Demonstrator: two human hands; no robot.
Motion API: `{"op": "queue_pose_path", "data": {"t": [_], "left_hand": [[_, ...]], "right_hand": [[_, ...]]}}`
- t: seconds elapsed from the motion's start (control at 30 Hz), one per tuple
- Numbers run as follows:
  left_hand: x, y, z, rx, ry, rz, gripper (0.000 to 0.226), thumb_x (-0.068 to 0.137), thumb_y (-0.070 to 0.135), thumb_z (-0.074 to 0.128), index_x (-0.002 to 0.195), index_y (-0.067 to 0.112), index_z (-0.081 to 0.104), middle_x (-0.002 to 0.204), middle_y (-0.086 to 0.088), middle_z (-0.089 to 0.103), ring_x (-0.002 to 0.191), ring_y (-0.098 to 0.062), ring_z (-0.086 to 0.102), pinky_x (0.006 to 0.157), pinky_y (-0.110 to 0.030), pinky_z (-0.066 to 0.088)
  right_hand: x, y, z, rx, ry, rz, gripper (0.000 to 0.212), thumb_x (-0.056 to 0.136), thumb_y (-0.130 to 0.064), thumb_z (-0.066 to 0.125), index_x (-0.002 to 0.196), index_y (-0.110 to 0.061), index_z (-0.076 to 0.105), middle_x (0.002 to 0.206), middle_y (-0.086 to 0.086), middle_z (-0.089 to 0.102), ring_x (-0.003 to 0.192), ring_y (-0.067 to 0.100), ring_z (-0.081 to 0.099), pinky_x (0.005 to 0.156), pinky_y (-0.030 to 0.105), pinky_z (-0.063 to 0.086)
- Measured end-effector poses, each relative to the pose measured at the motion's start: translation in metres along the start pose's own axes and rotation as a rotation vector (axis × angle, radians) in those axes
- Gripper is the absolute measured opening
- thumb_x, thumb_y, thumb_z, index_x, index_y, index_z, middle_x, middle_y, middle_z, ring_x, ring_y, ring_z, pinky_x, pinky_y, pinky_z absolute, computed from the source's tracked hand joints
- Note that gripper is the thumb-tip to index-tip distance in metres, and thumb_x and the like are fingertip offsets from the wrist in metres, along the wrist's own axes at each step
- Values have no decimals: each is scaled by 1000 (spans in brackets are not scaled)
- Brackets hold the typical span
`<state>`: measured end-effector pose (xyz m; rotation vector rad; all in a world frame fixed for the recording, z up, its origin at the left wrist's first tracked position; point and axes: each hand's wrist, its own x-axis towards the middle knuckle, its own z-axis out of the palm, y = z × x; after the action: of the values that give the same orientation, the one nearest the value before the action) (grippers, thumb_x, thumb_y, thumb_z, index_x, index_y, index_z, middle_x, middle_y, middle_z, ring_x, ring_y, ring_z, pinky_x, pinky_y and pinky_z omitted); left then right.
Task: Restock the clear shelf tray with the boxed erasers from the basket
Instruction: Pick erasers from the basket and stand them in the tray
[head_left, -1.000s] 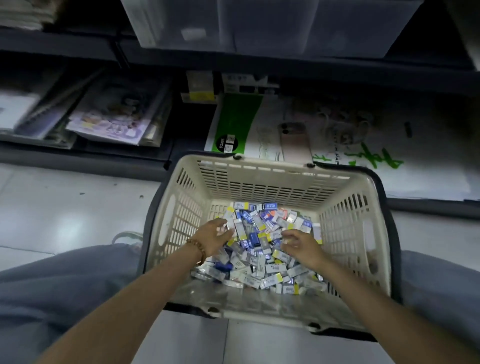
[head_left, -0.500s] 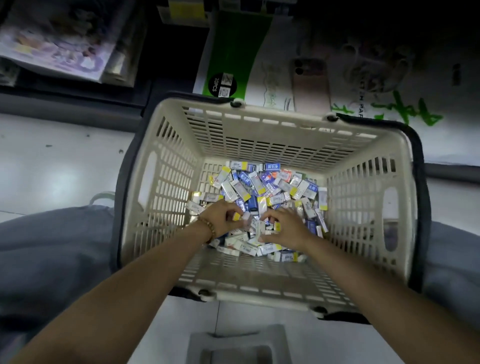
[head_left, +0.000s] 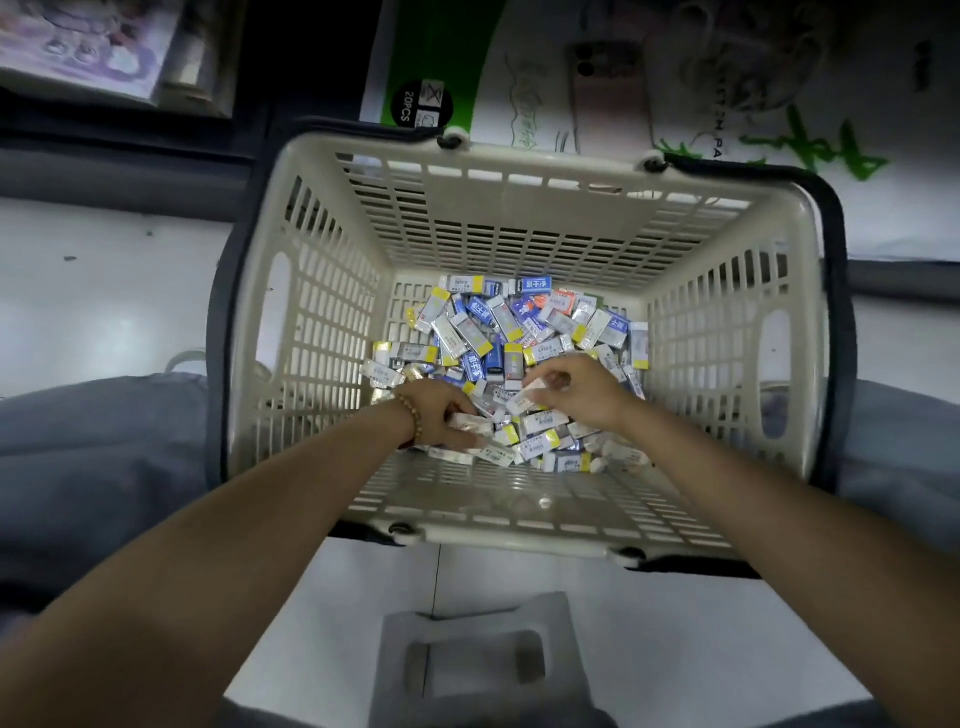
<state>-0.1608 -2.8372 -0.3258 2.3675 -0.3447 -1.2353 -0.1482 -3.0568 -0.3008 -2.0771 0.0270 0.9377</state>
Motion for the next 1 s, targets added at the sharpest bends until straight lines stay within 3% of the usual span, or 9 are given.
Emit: {"op": "queue_pose_path", "data": {"t": [0.13,0.23,0.37,0.47,0.57,0.67,0.73,0.87,1.0], "left_hand": [[5,9,6,32,-22,23,51,75,46,73,116,17,63,112,-4,66,104,-23,61,85,-28,48],[6,12,4,159,-27,34,51,80,48,66,118,15,60,114,-6,64,105,-25,59,83,-29,47],[-1,16,-6,185,-75,54,43,86,45,61,111,10,61,106,-7,64,97,-23,59,82,-30,45],[-15,13,-26,-169,-15,9,34,90,40,56,68,14,56,63,-2,49,58,-13,47,63,-27,41],[-28,25,-54,-882,84,-151,29,91,35,54,94,6,61,84,-5,68,67,-11,63,57,-18,54],[-36,50,-76,-1381,106,-75,29,91,23,55,108,0,51,96,-13,72,75,-14,71,61,-20,56],[-40,64,-85,-1453,115,11,32,91,19,56,111,-4,49,94,-13,70,75,-14,71,63,-19,56],[-47,69,-92,-1476,92,96,12,87,4,59,98,0,55,83,-6,74,82,-16,71,66,-20,56],[-52,63,-89,-1571,11,75,21,79,-3,63,98,0,56,84,-10,73,87,-20,71,67,-24,57]], "right_hand": [[-7,0,-20,265,67,132,24,86,-11,65,109,-2,66,79,9,65,61,6,64,56,15,50],[-10,2,-26,445,66,268,32,85,-11,66,116,-2,62,81,5,66,67,9,63,64,24,54],[-19,0,-37,782,65,355,39,88,-10,61,125,0,52,93,9,63,79,15,63,67,18,55],[-23,-12,-43,970,55,329,37,90,-13,59,125,-3,51,102,8,61,87,14,62,77,21,56],[-21,-40,-48,1080,71,220,35,91,-18,58,124,-7,53,104,4,61,89,12,62,78,20,54],[-21,-71,-46,1127,73,104,28,90,-19,59,116,-9,57,98,1,63,86,12,61,76,20,53],[-22,-87,-42,1090,81,52,20,88,-17,60,107,-11,60,96,2,65,85,13,60,79,22,51],[-27,-98,-34,992,178,-15,7,86,-12,63,93,-13,65,94,3,66,89,15,60,83,24,50],[-29,-102,-18,852,252,-30,10,84,-14,67,94,-13,69,104,7,69,92,19,64,81,22,55]]}}
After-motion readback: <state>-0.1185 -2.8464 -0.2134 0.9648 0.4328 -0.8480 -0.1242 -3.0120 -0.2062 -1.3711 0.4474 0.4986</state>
